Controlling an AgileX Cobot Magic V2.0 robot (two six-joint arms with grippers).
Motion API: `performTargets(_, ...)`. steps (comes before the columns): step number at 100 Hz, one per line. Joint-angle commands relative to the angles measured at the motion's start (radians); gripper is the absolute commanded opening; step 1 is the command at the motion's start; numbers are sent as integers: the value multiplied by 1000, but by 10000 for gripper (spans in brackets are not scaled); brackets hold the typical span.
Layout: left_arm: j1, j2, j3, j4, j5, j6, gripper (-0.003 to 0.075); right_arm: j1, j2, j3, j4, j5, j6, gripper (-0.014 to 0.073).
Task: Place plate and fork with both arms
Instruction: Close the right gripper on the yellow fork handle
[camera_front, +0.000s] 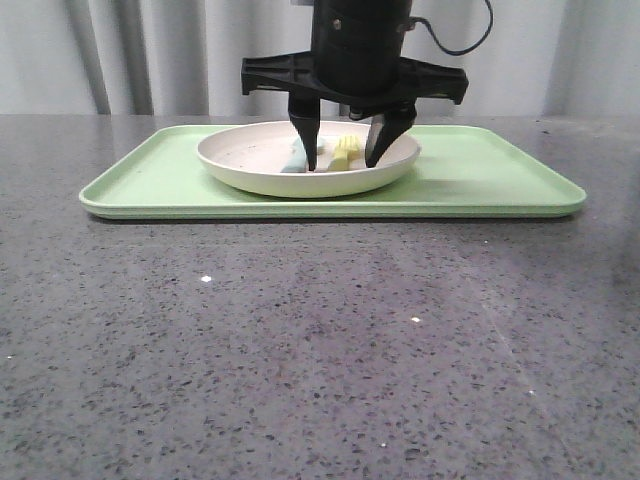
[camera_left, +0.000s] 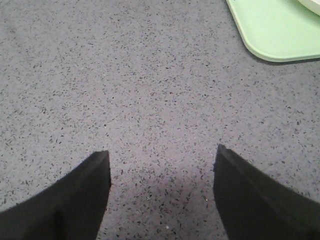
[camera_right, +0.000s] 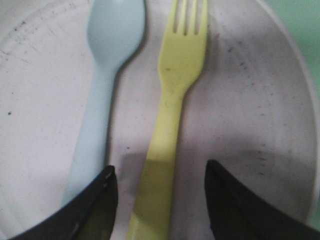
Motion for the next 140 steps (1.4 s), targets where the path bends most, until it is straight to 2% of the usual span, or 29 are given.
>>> performTargets(1, 2, 3, -29, -3, -61, -11, 441, -2, -58, -31, -32, -30, 0, 402)
performTargets(103, 2, 3, -29, -3, -61, -11, 441, -2, -23, -31, -14, -29, 0, 399)
performTargets(125, 2, 3, -29, -3, -61, -11, 441, -2, -23, -31, -14, -28, 0, 249)
performTargets(140, 2, 3, -29, -3, -61, -11, 441, -2, -23, -31, -14, -27, 0, 197)
